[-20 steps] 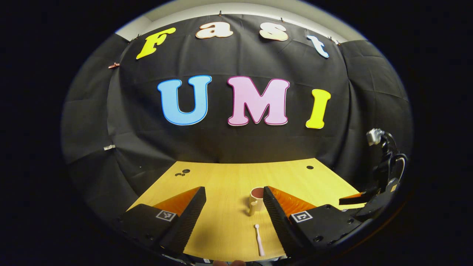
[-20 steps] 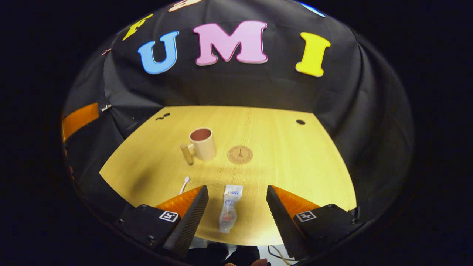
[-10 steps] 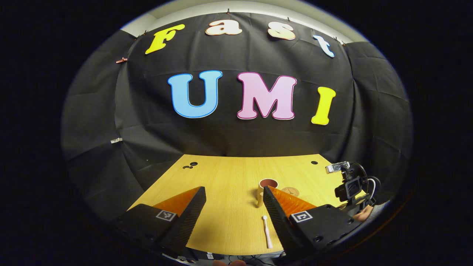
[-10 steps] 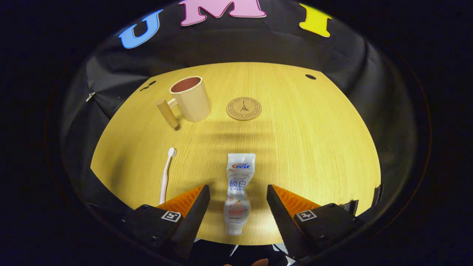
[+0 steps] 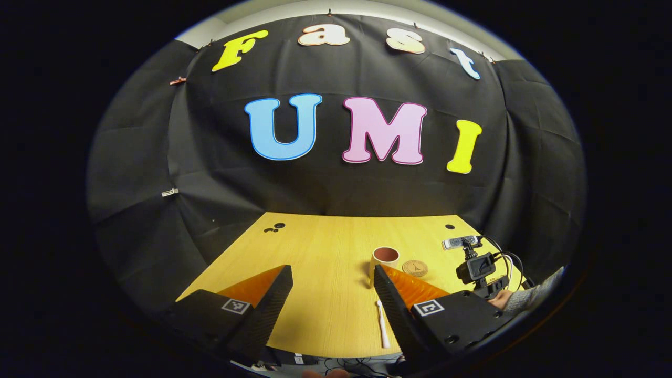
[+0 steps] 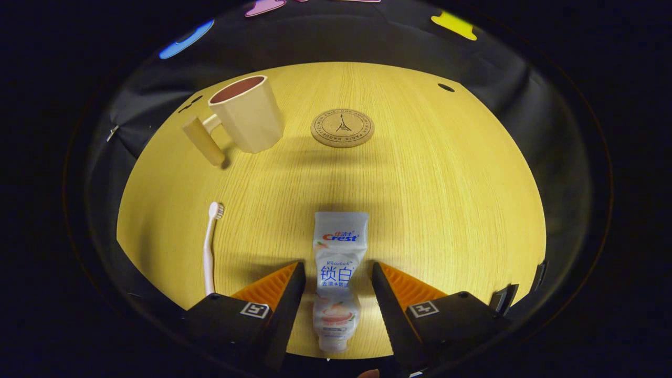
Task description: Put the toothbrush and toothpaste on the desktop into the cup, then pick up the cup and place it on the coaster on the desktop.
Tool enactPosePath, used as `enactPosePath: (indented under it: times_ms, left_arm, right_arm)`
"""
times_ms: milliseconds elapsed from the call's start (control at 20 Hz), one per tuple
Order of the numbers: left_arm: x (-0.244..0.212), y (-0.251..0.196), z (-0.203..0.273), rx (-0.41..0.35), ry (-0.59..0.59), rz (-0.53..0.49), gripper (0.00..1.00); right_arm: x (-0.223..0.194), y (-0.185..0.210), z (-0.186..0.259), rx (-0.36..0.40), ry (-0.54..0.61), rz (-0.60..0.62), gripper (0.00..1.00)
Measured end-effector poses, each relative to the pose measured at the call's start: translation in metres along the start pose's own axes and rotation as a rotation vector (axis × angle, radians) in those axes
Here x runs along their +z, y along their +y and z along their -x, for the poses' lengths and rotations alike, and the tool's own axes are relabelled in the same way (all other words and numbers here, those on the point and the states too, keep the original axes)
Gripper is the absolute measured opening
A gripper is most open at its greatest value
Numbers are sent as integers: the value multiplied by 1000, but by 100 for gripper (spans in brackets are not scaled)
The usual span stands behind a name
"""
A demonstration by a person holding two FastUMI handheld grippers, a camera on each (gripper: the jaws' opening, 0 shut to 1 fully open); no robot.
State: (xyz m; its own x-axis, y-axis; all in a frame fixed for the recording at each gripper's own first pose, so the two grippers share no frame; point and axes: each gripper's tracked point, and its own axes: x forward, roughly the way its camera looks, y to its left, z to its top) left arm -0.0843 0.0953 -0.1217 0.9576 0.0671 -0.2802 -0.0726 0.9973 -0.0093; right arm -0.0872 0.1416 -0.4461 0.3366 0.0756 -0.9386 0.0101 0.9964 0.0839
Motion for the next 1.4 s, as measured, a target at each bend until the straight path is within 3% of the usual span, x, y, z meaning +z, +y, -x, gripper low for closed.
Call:
enactPosePath:
  times_ms: [150, 200, 250, 450, 550, 600, 650, 750, 950, 1400]
  left_arm:
    - [-2, 0, 0, 8, 9, 6, 97]
    - [-5, -1, 0, 12, 11, 9, 97]
    - [-6, -1, 0, 14, 14, 12, 97]
    - [-8, -4, -2, 26, 24, 36, 97]
    - [-11, -7, -3, 28, 24, 39, 97]
    - [-12, -8, -3, 29, 28, 35, 97]
    - [-14, -9, -3, 26, 32, 31, 96]
    - [-20, -13, -5, 19, 43, 23, 96]
    - [-41, -32, -17, -22, 81, 1, 97]
    - [-123, -86, -63, -125, 290, 1, 97]
  right_arm:
    - [-1, 2, 0, 1, 17, 5, 74]
    - [-2, 1, -1, -2, 23, -1, 67]
    - [-3, 1, 1, -1, 30, -13, 51]
    - [-8, -3, 4, 27, 33, -42, 38]
    - [-7, -5, 6, 55, 16, -65, 39]
    - [-6, -7, 8, 69, -1, -84, 33]
    - [-5, -8, 12, 84, -22, -98, 39]
    - [1, -11, 23, 113, -73, -94, 33]
    - [11, -14, 57, 176, -154, -75, 33]
    - [44, -22, 146, 327, -332, -73, 33]
